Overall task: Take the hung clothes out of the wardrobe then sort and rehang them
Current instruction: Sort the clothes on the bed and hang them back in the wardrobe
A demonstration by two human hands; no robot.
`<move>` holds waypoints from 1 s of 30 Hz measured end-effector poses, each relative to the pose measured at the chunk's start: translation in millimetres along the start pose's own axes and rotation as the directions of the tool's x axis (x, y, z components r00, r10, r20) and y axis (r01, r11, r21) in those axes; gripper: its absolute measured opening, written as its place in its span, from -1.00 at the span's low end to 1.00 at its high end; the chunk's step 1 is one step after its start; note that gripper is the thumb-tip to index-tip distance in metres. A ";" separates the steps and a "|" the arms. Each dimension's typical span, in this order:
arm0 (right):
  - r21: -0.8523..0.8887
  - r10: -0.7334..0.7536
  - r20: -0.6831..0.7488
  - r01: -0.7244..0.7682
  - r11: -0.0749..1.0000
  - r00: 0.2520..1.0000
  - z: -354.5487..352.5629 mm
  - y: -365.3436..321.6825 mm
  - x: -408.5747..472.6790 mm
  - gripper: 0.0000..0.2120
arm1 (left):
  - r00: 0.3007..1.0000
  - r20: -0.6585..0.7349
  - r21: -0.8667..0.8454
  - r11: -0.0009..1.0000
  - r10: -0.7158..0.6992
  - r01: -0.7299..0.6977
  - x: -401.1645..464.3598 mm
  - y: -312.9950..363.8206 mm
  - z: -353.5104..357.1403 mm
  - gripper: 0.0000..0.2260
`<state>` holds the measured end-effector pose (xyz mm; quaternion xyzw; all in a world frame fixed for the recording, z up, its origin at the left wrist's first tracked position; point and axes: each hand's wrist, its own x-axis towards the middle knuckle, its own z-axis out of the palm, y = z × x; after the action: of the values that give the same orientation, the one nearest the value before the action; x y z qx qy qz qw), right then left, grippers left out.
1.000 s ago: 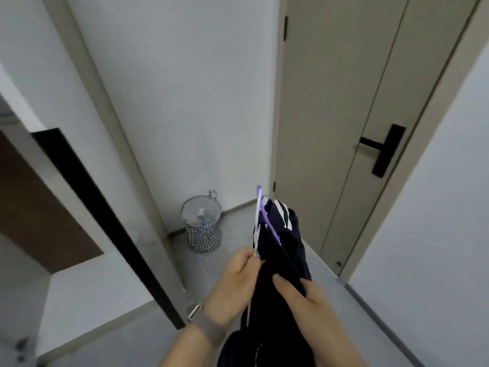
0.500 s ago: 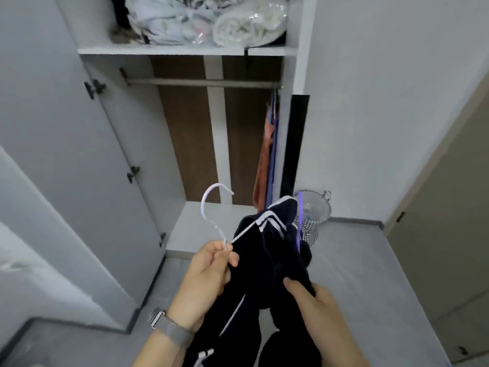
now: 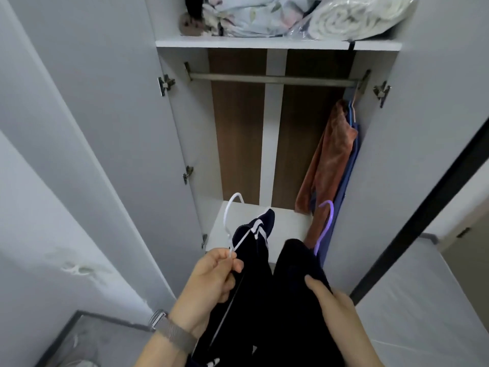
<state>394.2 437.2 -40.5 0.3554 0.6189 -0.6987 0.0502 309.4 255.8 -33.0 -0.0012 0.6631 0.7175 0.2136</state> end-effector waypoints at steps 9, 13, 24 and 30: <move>-0.305 -0.288 -0.120 0.241 0.921 0.950 20.4 -26.1 83.2 -0.62 | 0.997 -0.021 -0.146 0.987 -0.068 0.064 91.1 23.8 -21.0 -0.85; -0.360 -0.327 -0.096 0.273 0.892 0.940 18.3 -46.5 135.7 -0.82 | 0.993 -0.034 -0.222 0.969 -0.117 0.107 153.2 36.6 -20.6 -0.85; -0.363 -0.438 -0.039 0.396 0.844 0.898 22.2 -171.9 262.5 -0.89 | 0.987 -0.045 -0.496 0.861 -0.152 0.110 325.6 116.9 5.6 -0.76; -0.467 -0.572 -0.163 0.448 0.762 0.804 11.5 -236.5 329.7 -0.71 | 0.963 0.060 -0.550 0.797 -0.261 0.250 410.8 140.7 30.0 -0.74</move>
<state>23.8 602.9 -28.9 0.2533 0.8238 -0.4796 -0.1648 -98.9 405.4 -12.7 -0.1591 0.4230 0.8427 0.2925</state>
